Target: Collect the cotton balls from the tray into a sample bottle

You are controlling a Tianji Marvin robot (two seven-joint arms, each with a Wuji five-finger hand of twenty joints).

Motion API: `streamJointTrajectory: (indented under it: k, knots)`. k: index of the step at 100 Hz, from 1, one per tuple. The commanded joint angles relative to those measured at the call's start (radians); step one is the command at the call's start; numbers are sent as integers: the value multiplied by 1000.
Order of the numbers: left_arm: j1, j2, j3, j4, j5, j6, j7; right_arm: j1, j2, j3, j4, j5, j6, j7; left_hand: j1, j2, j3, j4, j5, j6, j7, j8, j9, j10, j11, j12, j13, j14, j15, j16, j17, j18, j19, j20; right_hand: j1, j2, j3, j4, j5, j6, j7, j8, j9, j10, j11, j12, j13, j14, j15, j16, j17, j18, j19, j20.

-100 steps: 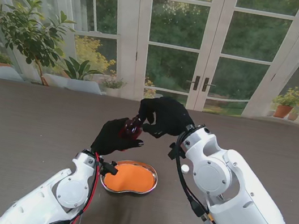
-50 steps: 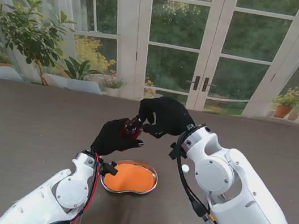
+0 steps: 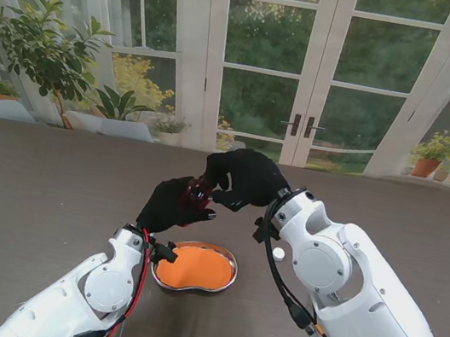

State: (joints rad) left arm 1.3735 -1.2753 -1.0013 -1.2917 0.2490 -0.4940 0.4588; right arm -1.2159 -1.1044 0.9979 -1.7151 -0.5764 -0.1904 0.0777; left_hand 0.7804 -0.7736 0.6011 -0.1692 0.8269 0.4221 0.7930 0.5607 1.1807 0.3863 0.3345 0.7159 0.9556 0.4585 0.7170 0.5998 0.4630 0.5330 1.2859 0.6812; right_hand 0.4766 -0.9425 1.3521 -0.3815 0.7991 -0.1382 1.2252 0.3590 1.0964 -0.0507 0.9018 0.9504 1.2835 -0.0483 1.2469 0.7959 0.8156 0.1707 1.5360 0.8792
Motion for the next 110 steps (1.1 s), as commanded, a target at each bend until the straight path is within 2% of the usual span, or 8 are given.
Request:
streamJointTrajectory:
  k: [1, 26, 44, 110]
  knots:
    - [0, -4, -2, -6, -3, 1, -17, -2, -4, -3, -3, -5, 1, 9, 158, 197, 155, 11, 124, -242, 90, 21, 71, -111, 6, -7, 5, 2, 21, 9, -35, -38, 6, -3, 0, 5, 45, -3, 3, -27, 30, 20, 25, -28, 15, 15, 36, -15, 16, 14, -8, -11, 1, 11]
    - [-1, -4, -1, -5, -2, 0, -18, -6, -1, 5, -12, 5, 1, 26, 160, 196, 155, 11, 124, -241, 89, 20, 70, -110, 6, -6, 4, 2, 20, 9, -36, -38, 6, -3, -16, 21, 35, -4, -11, -31, 13, 11, 9, -25, 2, 10, 35, -9, 2, 8, -17, -11, -3, 13]
    - [0, -3, -3, -4, 2, -2, -18, -2, -2, 8, -9, 16, 11, 30, 159, 195, 155, 11, 125, -243, 89, 19, 70, -110, 7, -5, 4, 1, 20, 9, -36, -38, 6, -3, -62, 83, 22, -4, -41, -14, -20, -9, -2, -16, -6, 5, 35, 0, -3, 8, -24, -13, -3, 17]
    - [3, -3, -4, -5, 11, -4, -10, 6, 0, 13, -2, 13, 20, 41, 158, 195, 156, 11, 125, -249, 90, 18, 70, -115, 5, -2, 4, -3, 20, 9, -36, -40, 5, -4, -85, 126, 0, 3, -51, 12, -38, -24, -11, -10, -16, -9, 35, 4, -11, 9, -27, -12, -5, 24]
